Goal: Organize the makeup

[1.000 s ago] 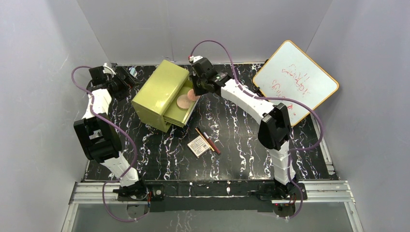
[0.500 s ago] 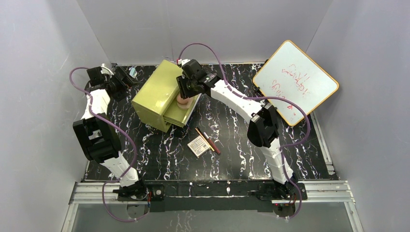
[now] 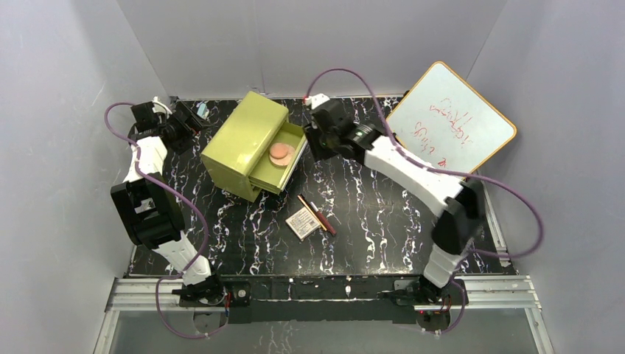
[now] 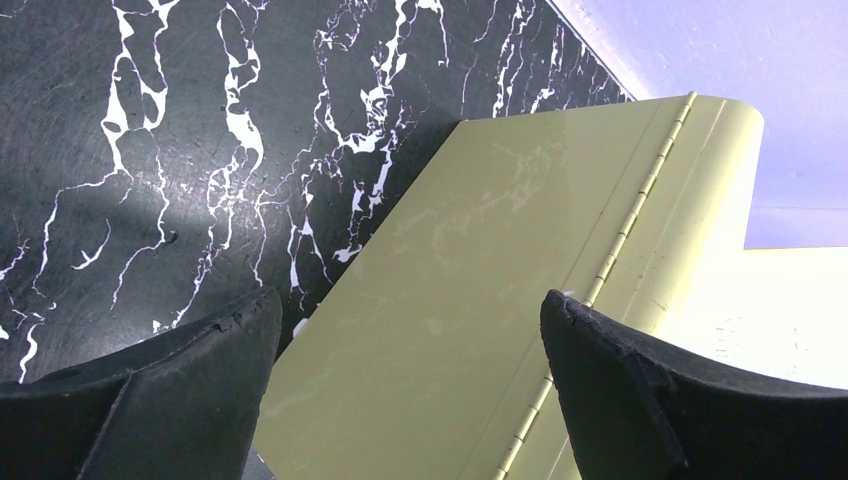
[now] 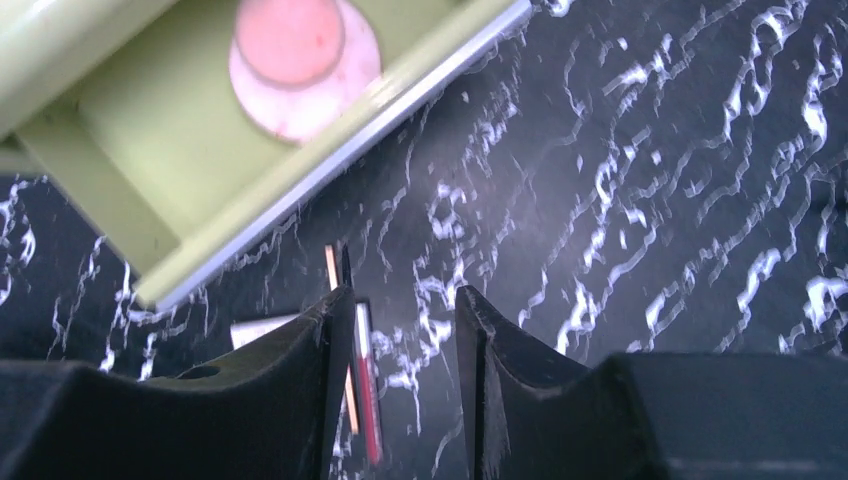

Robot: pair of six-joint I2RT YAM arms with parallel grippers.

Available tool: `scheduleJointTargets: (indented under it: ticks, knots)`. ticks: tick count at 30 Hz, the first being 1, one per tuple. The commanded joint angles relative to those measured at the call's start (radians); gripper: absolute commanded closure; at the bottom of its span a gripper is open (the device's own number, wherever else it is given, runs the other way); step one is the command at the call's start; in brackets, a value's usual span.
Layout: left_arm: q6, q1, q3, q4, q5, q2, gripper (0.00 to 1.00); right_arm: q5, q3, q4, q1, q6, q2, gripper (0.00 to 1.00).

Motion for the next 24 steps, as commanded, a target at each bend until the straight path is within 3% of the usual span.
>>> scheduleJointTargets:
  ticks: [1, 4, 7, 11, 16, 24]
  knots:
    - [0.0, 0.009, -0.011, -0.004, 0.022, -0.051, 0.01, 0.021, -0.238, 0.058, 0.035, 0.043, -0.193, 0.5]
    - [0.0, 0.009, -0.011, -0.006, 0.022, -0.055, 0.01, -0.01, -0.375, 0.064, 0.078, 0.081, -0.243, 0.48]
    - [0.0, 0.009, -0.011, -0.006, 0.022, -0.059, 0.01, -0.06, -0.447, 0.089, 0.108, 0.103, -0.247, 0.37]
    - [0.0, 0.009, -0.013, -0.005, 0.023, -0.059, 0.01, -0.107, -0.449, 0.135, 0.141, 0.1, -0.213, 0.18]
    - [0.003, 0.009, -0.014, -0.006, 0.022, -0.062, 0.01, -0.125, -0.41, 0.163, 0.203, 0.082, -0.11, 0.02]
    - [0.0, 0.019, -0.012, -0.006, 0.032, -0.062, 0.01, -0.139, -0.389, 0.177, 0.278, 0.07, -0.002, 0.01]
